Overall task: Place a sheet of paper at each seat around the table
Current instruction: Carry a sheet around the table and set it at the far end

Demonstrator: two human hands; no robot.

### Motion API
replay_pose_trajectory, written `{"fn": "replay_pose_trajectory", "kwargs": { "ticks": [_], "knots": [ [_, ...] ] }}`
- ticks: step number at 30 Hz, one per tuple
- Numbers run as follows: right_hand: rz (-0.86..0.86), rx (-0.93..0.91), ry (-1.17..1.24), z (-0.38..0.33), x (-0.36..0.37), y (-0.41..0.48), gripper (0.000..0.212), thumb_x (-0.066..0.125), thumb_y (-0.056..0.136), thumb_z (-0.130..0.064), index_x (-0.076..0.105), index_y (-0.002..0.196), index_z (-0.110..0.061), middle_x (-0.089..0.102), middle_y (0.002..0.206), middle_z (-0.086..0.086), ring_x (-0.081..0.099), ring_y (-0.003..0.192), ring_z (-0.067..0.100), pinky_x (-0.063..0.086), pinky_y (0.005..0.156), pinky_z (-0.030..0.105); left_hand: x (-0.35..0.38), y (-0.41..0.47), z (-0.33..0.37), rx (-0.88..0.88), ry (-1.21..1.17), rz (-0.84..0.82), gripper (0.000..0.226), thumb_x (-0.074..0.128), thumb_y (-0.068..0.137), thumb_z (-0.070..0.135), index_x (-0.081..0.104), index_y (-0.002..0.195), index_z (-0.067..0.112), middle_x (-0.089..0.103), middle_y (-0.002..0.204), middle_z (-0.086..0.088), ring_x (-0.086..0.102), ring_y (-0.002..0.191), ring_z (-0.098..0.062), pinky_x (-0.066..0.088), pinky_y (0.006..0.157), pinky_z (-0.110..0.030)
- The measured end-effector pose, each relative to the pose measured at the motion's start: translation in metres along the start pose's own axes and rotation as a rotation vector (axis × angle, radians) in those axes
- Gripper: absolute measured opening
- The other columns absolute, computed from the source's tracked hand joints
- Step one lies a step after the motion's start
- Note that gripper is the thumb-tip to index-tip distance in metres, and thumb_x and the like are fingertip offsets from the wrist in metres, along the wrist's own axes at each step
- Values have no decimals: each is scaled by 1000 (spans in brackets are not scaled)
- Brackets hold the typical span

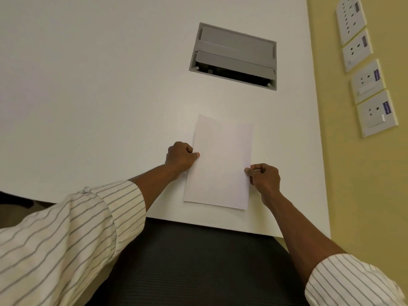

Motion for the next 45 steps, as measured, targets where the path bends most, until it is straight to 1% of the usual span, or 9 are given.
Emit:
{"fn": "replay_pose_trajectory", "kwargs": {
  "ticks": [3,5,11,18,23,27,32,40,45],
  "knots": [
    [4,-28,-27,-1,2,10,11,85,89,-22,77,92,-15,80,86,4,73,79,26,64,93,52,5,3,-1,-10,37,17,24,84,90,29,67,77,18,76,103,-8,77,97,-38,65,93,-47],
    [3,-43,-59,-3,3,16,12,84,89,-23,78,95,-15,81,91,5,77,93,33,63,94,52,4,3,3,17,132,55,24,83,89,32,65,77,22,74,101,-3,75,101,-36,60,88,-39],
    [20,-43,-157,6,8,26,16,84,90,-28,77,99,-17,81,93,3,77,95,32,62,95,51,12,8,4,30,335,67,19,78,90,40,68,93,24,75,117,-6,72,112,-35,57,92,-39],
    [70,-91,-297,7,7,25,23,82,88,-38,72,103,-23,75,97,-5,73,98,27,58,90,42,19,9,5,17,497,82,51,76,93,53,66,123,12,70,128,-13,69,120,-39,56,101,-47],
    [62,-154,-332,7,11,26,28,84,89,-33,69,108,-19,71,89,-5,73,96,29,53,86,37,16,9,7,8,532,104,62,76,93,58,60,128,10,70,130,-14,68,122,-40,55,101,-46],
    [87,-173,-313,8,10,26,33,81,92,-37,67,110,-14,78,101,7,72,99,32,56,95,43,15,10,5,-5,498,90,65,77,91,60,61,128,10,69,130,-14,67,123,-41,55,102,-47],
    [112,-197,-313,6,12,22,35,80,93,-35,65,113,-11,76,104,11,71,102,34,55,96,45,15,6,2,-12,452,71,66,79,91,57,59,129,8,67,132,-15,64,126,-41,55,104,-48],
    [106,-190,-318,7,12,23,29,81,93,-30,67,109,-10,76,101,9,71,99,32,52,91,40,17,2,7,19,459,59,63,79,94,50,58,131,4,66,134,-18,62,129,-42,53,106,-49],
    [105,-171,-307,10,12,24,28,79,95,-34,67,106,-11,75,97,5,71,97,31,52,89,40,16,0,6,10,455,50,66,75,95,56,57,132,4,65,134,-18,61,129,-43,53,107,-49]
  ]
}}
Point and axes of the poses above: each hand's wrist, its own y-axis towards the middle knuckle, its own x-axis out of the palm, z = x × y, the point moved 10 cm from there along y, towards the middle knuckle
